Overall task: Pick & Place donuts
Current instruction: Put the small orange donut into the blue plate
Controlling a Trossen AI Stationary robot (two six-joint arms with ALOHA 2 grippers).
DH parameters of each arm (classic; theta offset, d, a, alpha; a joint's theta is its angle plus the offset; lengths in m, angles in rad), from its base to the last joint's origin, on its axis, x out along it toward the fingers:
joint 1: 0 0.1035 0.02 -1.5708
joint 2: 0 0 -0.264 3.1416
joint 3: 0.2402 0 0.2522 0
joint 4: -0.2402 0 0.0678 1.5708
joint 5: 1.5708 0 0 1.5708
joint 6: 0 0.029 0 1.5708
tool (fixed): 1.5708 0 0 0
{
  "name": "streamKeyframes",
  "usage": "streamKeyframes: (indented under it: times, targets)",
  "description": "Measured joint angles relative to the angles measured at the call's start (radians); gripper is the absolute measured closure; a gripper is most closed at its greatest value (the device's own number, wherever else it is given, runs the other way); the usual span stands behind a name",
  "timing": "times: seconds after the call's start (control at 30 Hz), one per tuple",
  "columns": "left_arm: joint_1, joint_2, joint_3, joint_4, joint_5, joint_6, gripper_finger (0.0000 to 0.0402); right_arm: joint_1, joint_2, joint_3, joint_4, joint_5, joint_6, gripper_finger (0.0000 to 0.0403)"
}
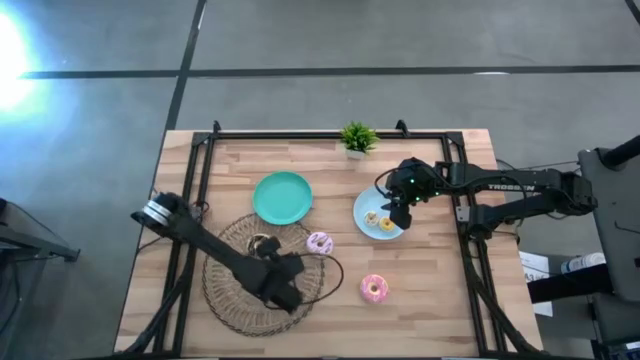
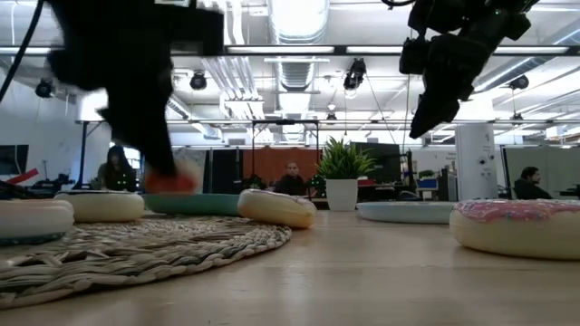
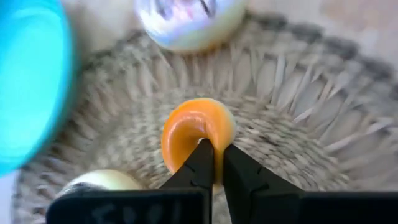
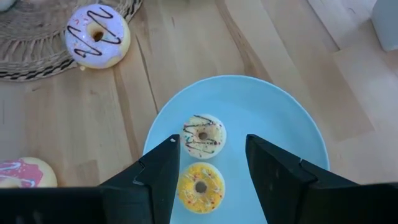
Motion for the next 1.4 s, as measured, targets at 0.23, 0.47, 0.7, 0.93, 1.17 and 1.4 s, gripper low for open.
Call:
streamKeyframes:
  times: [0.23,0.47,0.7,0.93,1.17,1.4]
  targets:
    - [0.082,-0.267,-0.043,0.146,0.044,0.1,0.0401,0.013,0.0,0.0,0.14,-0.143,-0.103,0.023]
    - [0.298,-0.471,-0.222,0.769,0.403,0.242,0.0401,0.09,0.0,0.0,0.37,-0.175,-0.262,0.023]
    - [0.45,-0.495,-0.332,0.902,0.536,0.294,0.0401,0.121,-0.001,0.062,0.388,-0.173,-0.249,0.023]
    - [0.575,-0.414,-0.32,1.03,0.695,0.33,0.0401,0.13,0.011,0.101,0.377,-0.171,-0.314,0.0221]
    - [0.604,-0.295,-0.207,1.034,0.792,0.375,0.0401,0.146,0.037,0.118,0.372,-0.086,-0.369,0.0167]
    - [0.618,-0.209,-0.101,1.015,0.824,0.418,0.0401,0.151,0.053,0.145,0.328,-0.091,-0.397,0.0125]
